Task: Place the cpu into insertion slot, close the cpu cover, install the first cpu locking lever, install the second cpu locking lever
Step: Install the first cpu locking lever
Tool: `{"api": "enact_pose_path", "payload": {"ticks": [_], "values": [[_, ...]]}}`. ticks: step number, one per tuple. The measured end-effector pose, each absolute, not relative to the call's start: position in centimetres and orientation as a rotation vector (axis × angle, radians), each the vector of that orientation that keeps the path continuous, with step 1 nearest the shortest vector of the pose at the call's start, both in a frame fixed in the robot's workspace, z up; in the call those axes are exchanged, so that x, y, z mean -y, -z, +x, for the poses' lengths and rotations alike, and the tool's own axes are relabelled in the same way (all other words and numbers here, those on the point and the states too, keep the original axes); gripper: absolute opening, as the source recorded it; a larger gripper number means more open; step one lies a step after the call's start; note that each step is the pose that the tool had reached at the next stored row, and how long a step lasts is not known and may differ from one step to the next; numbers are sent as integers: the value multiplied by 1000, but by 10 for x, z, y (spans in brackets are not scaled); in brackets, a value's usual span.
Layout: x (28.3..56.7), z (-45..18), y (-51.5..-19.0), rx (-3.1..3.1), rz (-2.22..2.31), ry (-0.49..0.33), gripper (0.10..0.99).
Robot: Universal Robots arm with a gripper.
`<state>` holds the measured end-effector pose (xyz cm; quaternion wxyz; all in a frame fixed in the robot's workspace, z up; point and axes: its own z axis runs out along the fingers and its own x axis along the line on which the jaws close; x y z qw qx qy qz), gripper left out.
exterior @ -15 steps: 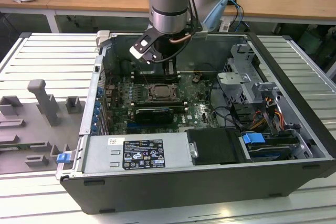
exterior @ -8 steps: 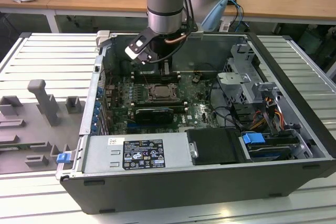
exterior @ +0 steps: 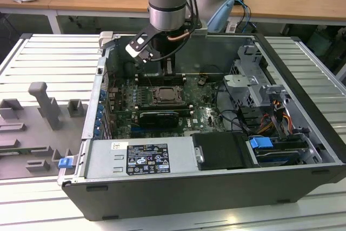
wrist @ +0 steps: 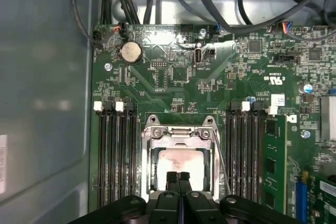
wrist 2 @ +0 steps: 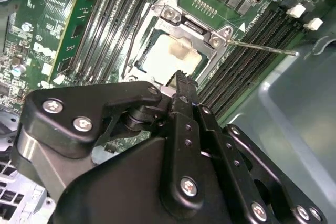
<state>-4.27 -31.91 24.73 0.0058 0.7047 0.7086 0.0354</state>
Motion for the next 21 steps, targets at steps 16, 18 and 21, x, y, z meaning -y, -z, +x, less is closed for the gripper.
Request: {"api": "enact_pose_path", "payload": {"ticks": [16,18,21], "values": [[319,-40,-275,-2378,2062,-86,106],[319,-40,-275,-2462,1965,-86,106],[319,-40,-275,-2605,1777,-84,106]]}}
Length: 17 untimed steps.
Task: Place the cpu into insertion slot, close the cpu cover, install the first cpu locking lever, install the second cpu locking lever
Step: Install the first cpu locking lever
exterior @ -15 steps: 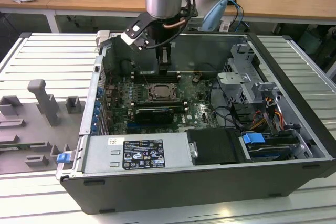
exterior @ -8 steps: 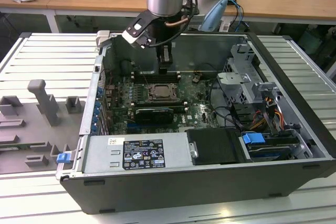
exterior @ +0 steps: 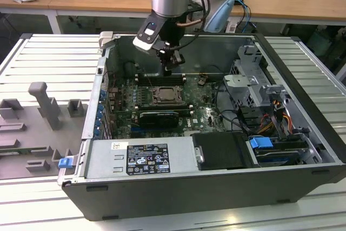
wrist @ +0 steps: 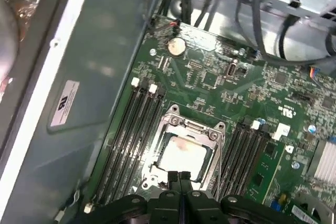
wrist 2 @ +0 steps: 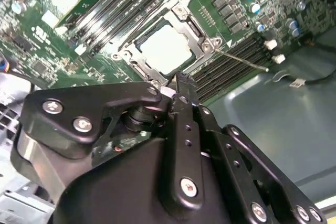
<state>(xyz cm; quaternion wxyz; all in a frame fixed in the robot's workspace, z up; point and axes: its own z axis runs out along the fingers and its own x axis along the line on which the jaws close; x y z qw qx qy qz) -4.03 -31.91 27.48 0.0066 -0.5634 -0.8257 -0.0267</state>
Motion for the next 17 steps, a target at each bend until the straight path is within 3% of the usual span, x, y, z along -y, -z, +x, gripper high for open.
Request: {"api": "enact_pose_path", "payload": {"ticks": [17], "values": [[319,-40,-273,2876,-1200,77,106]]}}
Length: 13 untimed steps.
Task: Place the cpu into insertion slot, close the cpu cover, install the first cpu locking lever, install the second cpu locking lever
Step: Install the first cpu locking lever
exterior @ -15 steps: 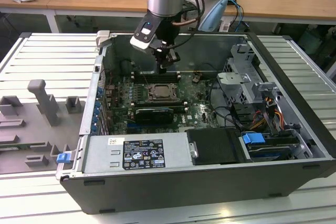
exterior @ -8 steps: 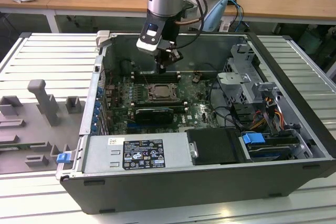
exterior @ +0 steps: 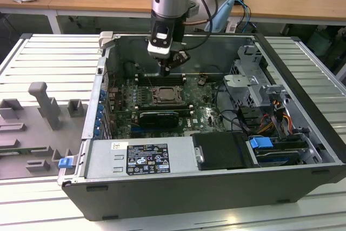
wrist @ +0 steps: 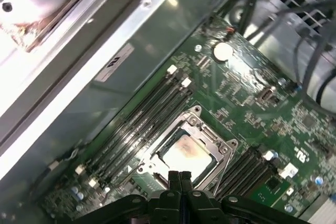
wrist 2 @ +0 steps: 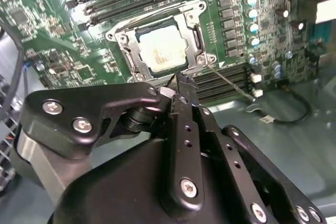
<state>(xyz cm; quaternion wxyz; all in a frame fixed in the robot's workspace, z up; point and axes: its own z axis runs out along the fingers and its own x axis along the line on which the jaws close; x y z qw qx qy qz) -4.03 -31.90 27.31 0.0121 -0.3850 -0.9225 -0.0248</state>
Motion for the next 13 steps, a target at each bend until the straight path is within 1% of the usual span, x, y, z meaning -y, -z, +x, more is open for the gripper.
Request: {"api": "enact_pose_path", "payload": {"ticks": [10,13], "values": [[317,-40,-271,2950,-987,72,106],[317,-40,-271,2996,-826,70,106]]}}
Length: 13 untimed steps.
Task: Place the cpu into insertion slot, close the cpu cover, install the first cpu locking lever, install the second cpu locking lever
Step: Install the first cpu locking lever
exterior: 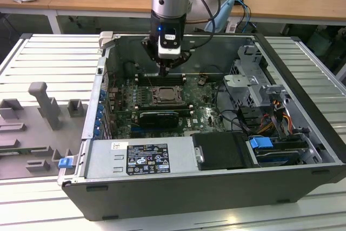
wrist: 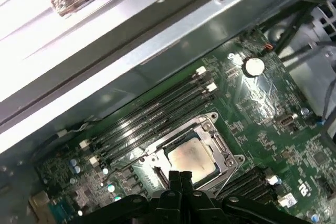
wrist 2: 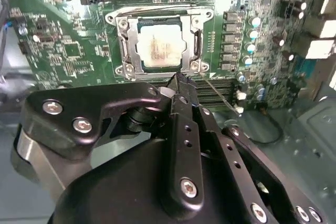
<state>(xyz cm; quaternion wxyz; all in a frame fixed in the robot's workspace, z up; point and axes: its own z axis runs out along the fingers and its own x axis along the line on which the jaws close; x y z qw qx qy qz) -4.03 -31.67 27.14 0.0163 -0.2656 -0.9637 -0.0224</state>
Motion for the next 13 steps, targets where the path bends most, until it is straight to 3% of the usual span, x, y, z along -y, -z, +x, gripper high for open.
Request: {"api": "enact_pose_path", "payload": {"ticks": [13], "values": [[317,-40,-271,3087,-292,59,106]]}}
